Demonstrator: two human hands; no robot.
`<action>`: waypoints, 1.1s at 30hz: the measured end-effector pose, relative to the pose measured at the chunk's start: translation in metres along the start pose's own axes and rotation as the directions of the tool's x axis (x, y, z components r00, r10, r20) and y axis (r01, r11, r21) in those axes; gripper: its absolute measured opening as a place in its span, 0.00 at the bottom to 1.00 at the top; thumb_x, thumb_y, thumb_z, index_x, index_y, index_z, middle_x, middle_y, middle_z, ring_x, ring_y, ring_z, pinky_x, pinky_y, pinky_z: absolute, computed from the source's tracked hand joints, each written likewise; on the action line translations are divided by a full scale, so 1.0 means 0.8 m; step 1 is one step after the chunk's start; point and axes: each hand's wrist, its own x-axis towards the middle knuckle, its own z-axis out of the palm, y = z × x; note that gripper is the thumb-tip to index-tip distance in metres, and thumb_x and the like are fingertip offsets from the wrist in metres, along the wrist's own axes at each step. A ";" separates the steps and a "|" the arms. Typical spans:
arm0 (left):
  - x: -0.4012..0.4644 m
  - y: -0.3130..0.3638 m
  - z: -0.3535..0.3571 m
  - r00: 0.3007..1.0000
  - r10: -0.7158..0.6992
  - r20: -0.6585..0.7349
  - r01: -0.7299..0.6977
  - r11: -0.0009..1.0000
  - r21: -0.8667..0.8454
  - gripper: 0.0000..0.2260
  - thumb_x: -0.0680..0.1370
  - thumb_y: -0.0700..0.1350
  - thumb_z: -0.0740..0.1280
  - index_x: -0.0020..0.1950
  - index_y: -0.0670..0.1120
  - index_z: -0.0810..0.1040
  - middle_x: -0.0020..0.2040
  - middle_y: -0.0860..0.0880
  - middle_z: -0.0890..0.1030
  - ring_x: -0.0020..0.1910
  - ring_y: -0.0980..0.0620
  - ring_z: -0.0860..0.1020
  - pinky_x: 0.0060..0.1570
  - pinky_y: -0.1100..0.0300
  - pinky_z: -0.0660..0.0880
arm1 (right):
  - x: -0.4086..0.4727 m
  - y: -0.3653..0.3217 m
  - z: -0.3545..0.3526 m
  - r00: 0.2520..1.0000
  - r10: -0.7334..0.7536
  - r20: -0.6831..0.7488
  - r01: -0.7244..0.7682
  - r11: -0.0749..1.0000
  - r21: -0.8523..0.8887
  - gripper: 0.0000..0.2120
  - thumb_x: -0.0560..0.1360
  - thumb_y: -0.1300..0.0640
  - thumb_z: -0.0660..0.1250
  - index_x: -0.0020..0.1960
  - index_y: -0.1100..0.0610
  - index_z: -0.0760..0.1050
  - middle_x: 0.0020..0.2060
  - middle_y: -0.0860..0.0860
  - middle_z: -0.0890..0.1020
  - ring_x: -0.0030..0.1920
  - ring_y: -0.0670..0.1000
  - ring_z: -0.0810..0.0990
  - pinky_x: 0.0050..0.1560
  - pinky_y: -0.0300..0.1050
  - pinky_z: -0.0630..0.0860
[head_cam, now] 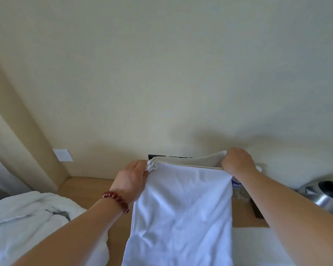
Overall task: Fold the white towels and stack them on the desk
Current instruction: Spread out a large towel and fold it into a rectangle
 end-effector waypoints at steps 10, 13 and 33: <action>0.097 0.059 -0.132 0.973 -0.214 -0.081 0.214 0.977 -0.019 0.10 0.82 0.43 0.60 0.41 0.46 0.66 0.38 0.51 0.72 0.38 0.46 0.69 0.38 0.55 0.60 | -0.033 -0.025 -0.177 0.958 -0.005 -0.287 0.034 0.994 0.099 0.10 0.74 0.62 0.65 0.51 0.64 0.81 0.51 0.62 0.84 0.55 0.63 0.82 0.49 0.48 0.77; 0.128 0.075 -0.187 0.960 -0.240 -0.145 0.237 0.971 -0.038 0.10 0.83 0.45 0.58 0.42 0.45 0.68 0.38 0.50 0.73 0.38 0.45 0.70 0.38 0.54 0.62 | -0.051 -0.047 -0.254 0.940 0.012 -0.341 0.062 0.977 0.203 0.08 0.73 0.62 0.67 0.48 0.64 0.81 0.46 0.62 0.84 0.54 0.62 0.83 0.47 0.46 0.77; 0.186 0.111 -0.352 0.897 -0.242 -0.371 0.226 0.970 -0.087 0.16 0.84 0.51 0.59 0.37 0.47 0.66 0.33 0.49 0.74 0.32 0.50 0.71 0.30 0.56 0.62 | -0.134 -0.079 -0.457 0.968 -0.195 -0.160 0.241 0.901 0.360 0.18 0.75 0.68 0.55 0.60 0.68 0.78 0.29 0.61 0.83 0.29 0.59 0.83 0.30 0.46 0.81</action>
